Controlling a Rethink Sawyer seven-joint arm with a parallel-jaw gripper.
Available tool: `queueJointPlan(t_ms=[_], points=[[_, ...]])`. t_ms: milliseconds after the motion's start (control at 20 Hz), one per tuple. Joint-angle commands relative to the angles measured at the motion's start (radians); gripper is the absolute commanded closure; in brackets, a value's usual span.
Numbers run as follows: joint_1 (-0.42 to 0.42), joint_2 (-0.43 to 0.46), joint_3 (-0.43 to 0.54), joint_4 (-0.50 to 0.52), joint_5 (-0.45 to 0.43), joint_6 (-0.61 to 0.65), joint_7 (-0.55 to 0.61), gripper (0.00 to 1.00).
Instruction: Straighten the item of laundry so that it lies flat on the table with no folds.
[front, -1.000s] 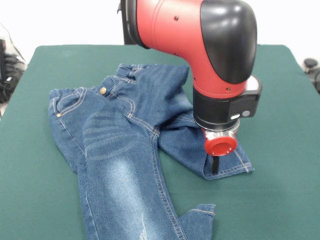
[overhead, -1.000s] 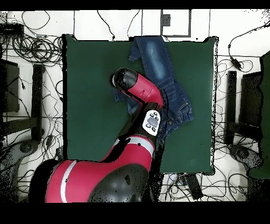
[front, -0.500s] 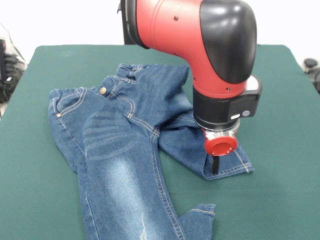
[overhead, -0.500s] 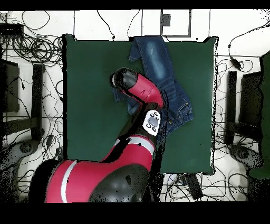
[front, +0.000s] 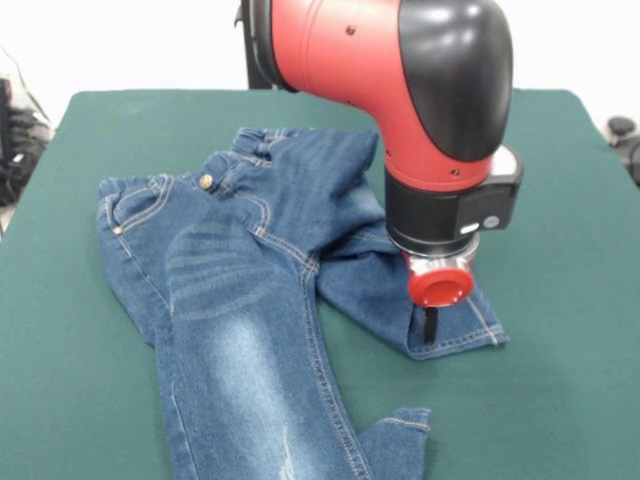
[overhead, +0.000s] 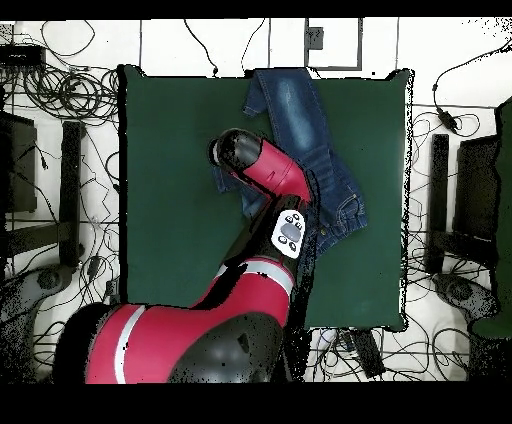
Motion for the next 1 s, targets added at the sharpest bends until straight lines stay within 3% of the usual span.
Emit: queueJointPlan(t_ms=[50,850,1000], points=[[0.016,0.007,0.130,0.104,0.014,0.039,0.168,0.00],[0.087,0.016,0.098,0.063,0.047,0.059,0.298,0.00],[0.083,0.039,0.119,0.053,0.057,0.024,0.282,0.00]])
